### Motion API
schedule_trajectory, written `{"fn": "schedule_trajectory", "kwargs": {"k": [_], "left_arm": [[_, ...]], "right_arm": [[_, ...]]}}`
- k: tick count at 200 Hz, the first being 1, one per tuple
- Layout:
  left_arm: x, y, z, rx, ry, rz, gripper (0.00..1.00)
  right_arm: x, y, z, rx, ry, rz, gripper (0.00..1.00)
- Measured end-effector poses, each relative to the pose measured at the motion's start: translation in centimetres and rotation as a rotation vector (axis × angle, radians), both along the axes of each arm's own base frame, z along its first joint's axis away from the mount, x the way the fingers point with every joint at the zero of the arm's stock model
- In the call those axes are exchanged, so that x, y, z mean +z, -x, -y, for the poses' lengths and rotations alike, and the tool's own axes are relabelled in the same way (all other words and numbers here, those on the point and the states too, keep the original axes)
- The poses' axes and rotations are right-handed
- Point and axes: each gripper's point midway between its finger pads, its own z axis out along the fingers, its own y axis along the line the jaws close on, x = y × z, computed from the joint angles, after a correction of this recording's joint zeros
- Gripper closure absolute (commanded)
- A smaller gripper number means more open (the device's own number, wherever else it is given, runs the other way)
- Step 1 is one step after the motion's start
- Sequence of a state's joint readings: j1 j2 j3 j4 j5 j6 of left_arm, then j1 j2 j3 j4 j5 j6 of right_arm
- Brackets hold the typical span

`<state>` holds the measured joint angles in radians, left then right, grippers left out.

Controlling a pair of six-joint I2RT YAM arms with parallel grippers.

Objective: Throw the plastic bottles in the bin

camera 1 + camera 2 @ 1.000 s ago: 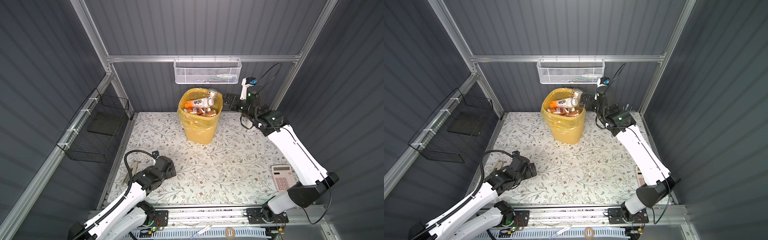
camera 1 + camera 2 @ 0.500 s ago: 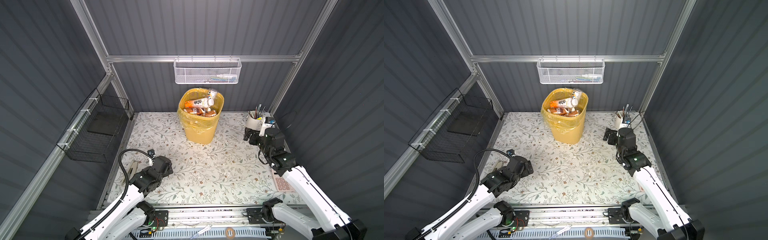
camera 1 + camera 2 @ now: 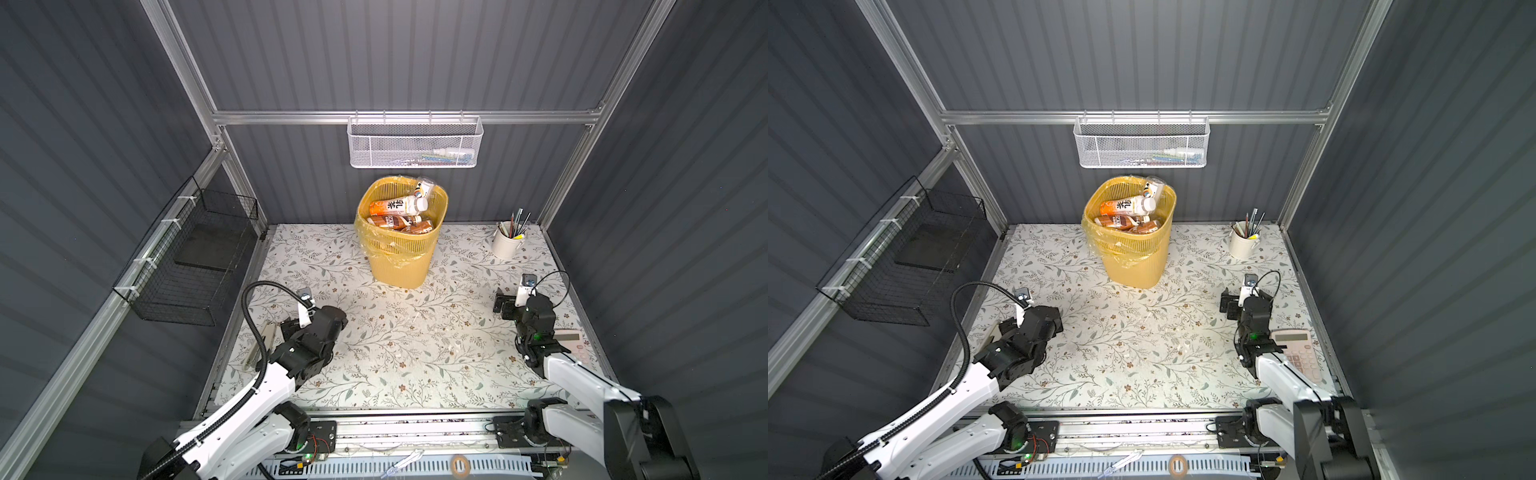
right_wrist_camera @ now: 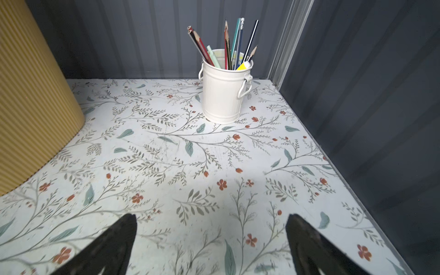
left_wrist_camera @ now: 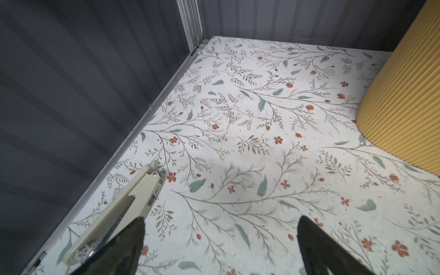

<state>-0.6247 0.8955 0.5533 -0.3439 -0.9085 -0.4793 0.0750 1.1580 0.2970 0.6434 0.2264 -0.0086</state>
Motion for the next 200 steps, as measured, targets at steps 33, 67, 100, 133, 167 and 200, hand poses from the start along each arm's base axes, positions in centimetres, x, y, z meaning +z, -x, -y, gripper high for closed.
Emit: {"fn": "schedule_trajectory", "kwargs": {"k": [33, 67, 100, 133, 167, 200], "left_arm": [[-0.3, -1.5, 0.1, -0.014, -0.116, 0.044, 0.0], [-0.5, -3.7, 0.1, 0.001, -0.179, 0.065, 0.0], [-1.9, -6.2, -1.3, 0.039, -0.186, 0.058, 0.0], [-4.4, -9.2, -3.1, 0.054, -0.143, 0.054, 0.0], [-8.3, -11.3, -4.0, -0.022, -0.135, -0.028, 0.0], [-10.0, -13.3, -4.7, -0.102, -0.051, -0.004, 0.01]], "right_arm": [[-1.6, -1.5, 1.0, -0.004, -0.023, 0.008, 0.01], [-3.5, -2.0, 1.0, 0.022, -0.05, 0.019, 0.01], [-2.9, -2.2, 1.7, 0.02, -0.088, 0.052, 0.01], [-1.7, -3.1, 2.1, 0.015, -0.112, 0.082, 0.01], [-1.7, -3.1, 2.0, 0.019, -0.123, 0.081, 0.01], [-1.8, -3.1, 1.9, 0.023, -0.127, 0.08, 0.01]]}}
